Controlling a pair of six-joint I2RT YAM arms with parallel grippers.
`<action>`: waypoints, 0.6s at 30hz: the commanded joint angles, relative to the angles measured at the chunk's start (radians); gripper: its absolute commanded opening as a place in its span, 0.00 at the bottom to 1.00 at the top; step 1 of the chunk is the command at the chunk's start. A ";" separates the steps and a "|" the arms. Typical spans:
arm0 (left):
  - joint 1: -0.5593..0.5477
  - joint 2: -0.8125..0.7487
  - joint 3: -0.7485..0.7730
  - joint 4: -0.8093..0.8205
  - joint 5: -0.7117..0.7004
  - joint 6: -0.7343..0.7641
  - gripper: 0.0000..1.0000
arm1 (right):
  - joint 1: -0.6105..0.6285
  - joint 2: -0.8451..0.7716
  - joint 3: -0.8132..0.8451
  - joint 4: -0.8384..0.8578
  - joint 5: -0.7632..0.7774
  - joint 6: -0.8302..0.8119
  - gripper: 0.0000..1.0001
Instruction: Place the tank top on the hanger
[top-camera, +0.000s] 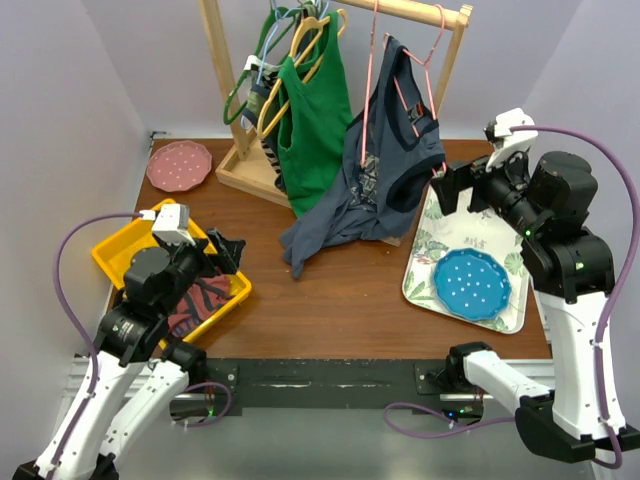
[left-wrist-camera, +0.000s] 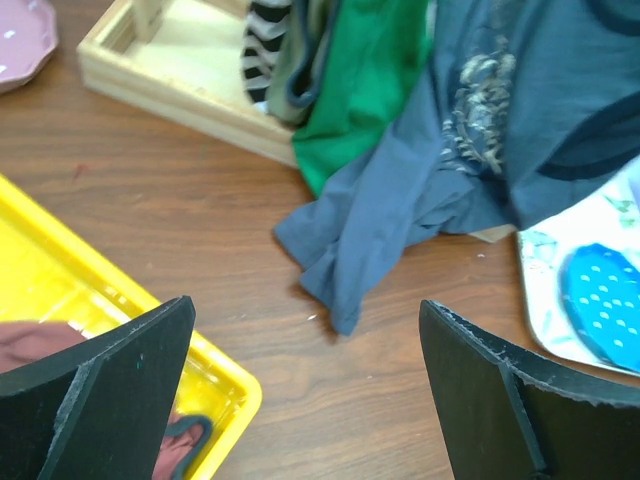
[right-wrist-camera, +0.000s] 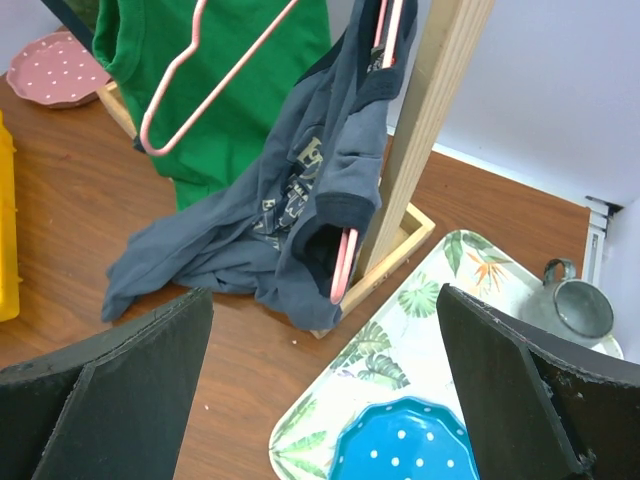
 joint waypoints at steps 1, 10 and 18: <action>0.004 -0.017 -0.045 0.005 -0.106 -0.041 1.00 | -0.002 -0.008 -0.004 0.013 -0.059 -0.010 0.99; 0.004 -0.013 -0.209 0.044 -0.219 -0.199 1.00 | -0.004 -0.006 -0.051 -0.105 -0.402 -0.312 0.99; 0.007 0.219 -0.252 -0.174 -0.521 -0.619 0.87 | -0.002 -0.024 -0.263 -0.099 -0.591 -0.398 0.99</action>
